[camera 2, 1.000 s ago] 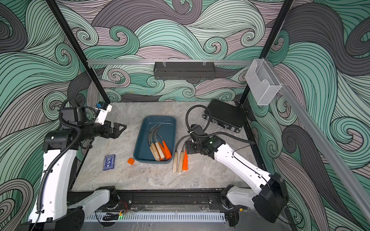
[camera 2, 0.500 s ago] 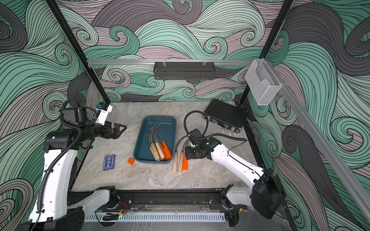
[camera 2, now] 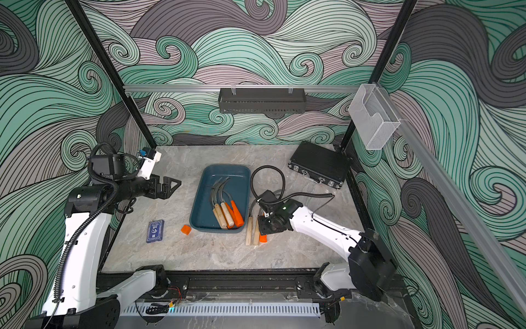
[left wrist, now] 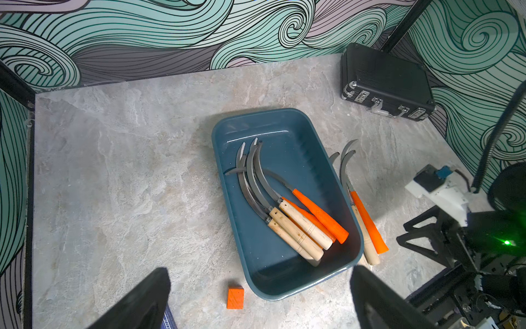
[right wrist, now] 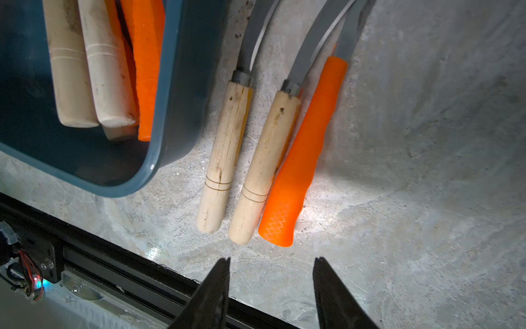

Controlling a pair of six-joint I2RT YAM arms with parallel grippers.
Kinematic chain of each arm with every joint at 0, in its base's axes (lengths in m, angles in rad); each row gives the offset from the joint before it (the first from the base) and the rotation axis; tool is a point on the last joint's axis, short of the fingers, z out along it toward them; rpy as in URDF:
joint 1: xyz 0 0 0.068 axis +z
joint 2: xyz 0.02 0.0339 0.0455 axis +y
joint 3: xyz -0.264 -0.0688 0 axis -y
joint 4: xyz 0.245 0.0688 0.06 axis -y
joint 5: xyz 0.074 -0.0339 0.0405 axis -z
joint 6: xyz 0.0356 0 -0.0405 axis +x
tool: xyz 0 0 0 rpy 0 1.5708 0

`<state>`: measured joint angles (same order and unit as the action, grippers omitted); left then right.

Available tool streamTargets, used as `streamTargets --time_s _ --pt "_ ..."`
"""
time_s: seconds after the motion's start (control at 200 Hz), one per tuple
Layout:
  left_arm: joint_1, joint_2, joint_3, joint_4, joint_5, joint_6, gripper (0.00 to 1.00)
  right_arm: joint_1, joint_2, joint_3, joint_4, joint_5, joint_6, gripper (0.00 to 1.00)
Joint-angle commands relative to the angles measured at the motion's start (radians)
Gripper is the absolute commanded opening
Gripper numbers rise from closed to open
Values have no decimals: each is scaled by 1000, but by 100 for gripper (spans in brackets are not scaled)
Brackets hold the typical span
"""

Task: Put small sickles into storage boxes
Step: Pick up the sickle at the center of the board.

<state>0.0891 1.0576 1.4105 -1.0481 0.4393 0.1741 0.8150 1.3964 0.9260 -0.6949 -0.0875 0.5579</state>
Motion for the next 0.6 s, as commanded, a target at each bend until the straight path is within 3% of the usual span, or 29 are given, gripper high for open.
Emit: streamTargets --time_s 0.0,0.595 --pt "-3 -16 2 7 22 3 99 32 50 31 28 -5 37 47" --pt "-3 -21 -7 13 40 2 99 79 211 86 48 8 72 40"
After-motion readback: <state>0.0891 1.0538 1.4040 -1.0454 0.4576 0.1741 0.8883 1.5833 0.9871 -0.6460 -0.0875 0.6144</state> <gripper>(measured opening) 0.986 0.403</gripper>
